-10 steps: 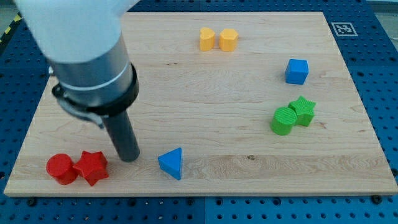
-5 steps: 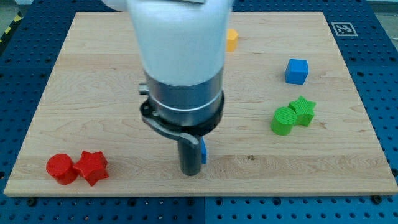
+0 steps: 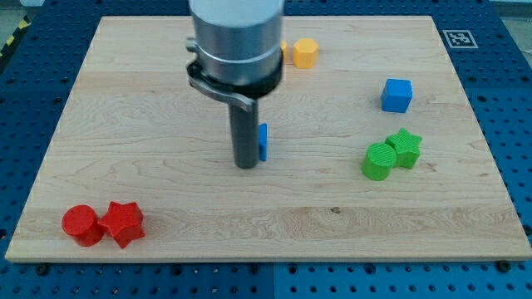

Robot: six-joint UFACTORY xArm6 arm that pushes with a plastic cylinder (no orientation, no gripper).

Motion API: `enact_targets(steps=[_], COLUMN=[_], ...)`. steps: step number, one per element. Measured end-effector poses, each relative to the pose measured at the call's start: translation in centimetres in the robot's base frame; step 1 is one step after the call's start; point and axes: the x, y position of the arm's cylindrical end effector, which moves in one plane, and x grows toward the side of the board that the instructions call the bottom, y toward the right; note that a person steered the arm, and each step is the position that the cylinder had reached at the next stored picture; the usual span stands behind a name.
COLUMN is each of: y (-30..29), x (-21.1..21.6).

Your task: Slide the triangle to the top left of the cube

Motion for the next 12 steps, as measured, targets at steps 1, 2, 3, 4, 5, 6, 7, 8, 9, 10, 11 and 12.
enact_targets(steps=[1,2,3,4,5,6,7,8,9,10,11,12], y=[-0.9,-0.9,-0.8,0.7,2.5,4.4,6.9,9.4,11.5,12.2,12.2,12.2], x=[-2.7,-2.9,-2.7,-2.0,-1.8,-1.8,-1.8,-2.4,-3.8,-5.7,-7.0,-7.6])
